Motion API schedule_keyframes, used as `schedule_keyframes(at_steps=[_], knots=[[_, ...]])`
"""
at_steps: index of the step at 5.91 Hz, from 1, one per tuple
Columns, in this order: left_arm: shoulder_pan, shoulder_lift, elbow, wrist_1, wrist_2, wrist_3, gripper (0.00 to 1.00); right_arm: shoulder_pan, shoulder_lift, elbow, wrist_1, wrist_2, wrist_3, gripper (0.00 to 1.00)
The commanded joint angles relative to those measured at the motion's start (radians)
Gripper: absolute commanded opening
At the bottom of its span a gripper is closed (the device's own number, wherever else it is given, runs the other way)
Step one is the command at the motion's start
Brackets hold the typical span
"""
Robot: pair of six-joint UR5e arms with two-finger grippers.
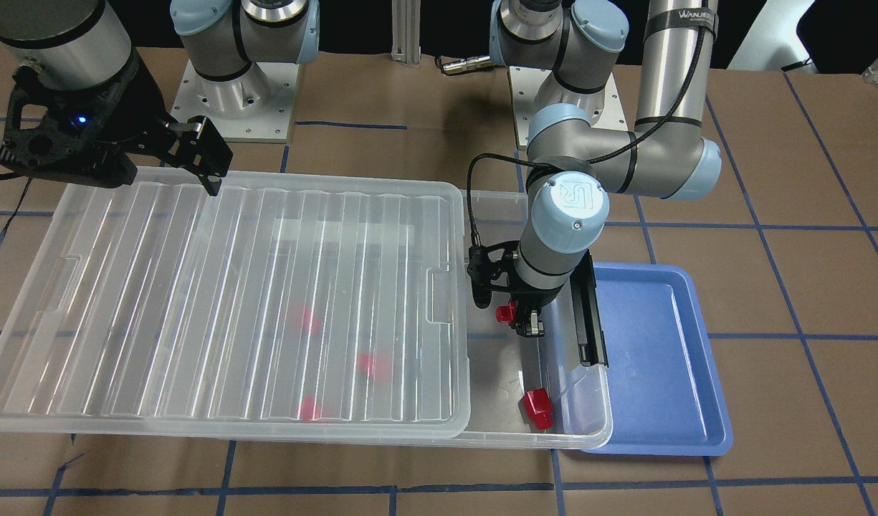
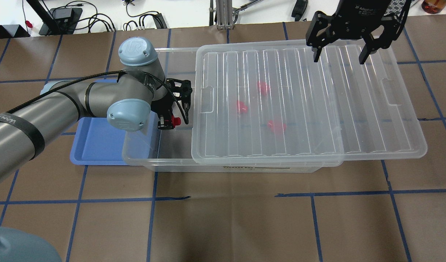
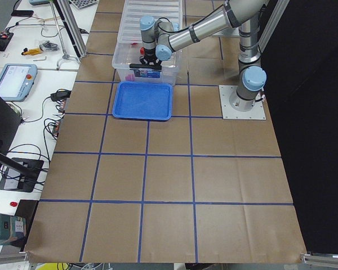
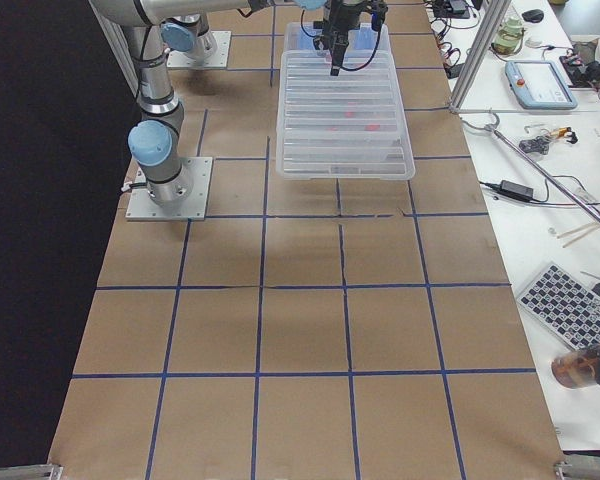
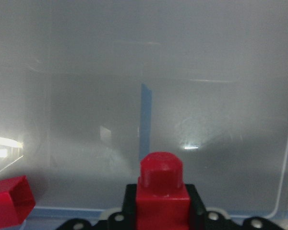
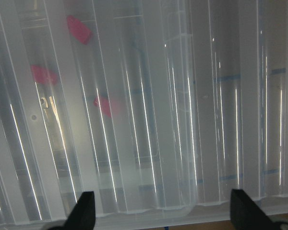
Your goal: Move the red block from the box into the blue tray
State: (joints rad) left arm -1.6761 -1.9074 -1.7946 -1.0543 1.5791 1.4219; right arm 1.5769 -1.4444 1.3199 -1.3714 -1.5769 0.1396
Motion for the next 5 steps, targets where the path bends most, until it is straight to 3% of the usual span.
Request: schedule_keyframes(at_steps=[1, 3, 5], knots=[[-0.008, 0.065, 0.136, -0.24, -0.005, -0.009, 0.04, 0.0, 0.001, 0.001, 0.0, 0.0, 0.0, 1.0], [-0.013, 0.103, 0.243, -0.384, -0.005, -0.035, 0.04, 0.0, 0.001, -0.001, 0.0, 0.002, 0.0, 1.0], [0.027, 0.131, 0.247, -0.417, -0.005, -0.021, 0.04, 0.0, -0.001, -0.001, 0.0, 0.002, 0.0, 1.0]])
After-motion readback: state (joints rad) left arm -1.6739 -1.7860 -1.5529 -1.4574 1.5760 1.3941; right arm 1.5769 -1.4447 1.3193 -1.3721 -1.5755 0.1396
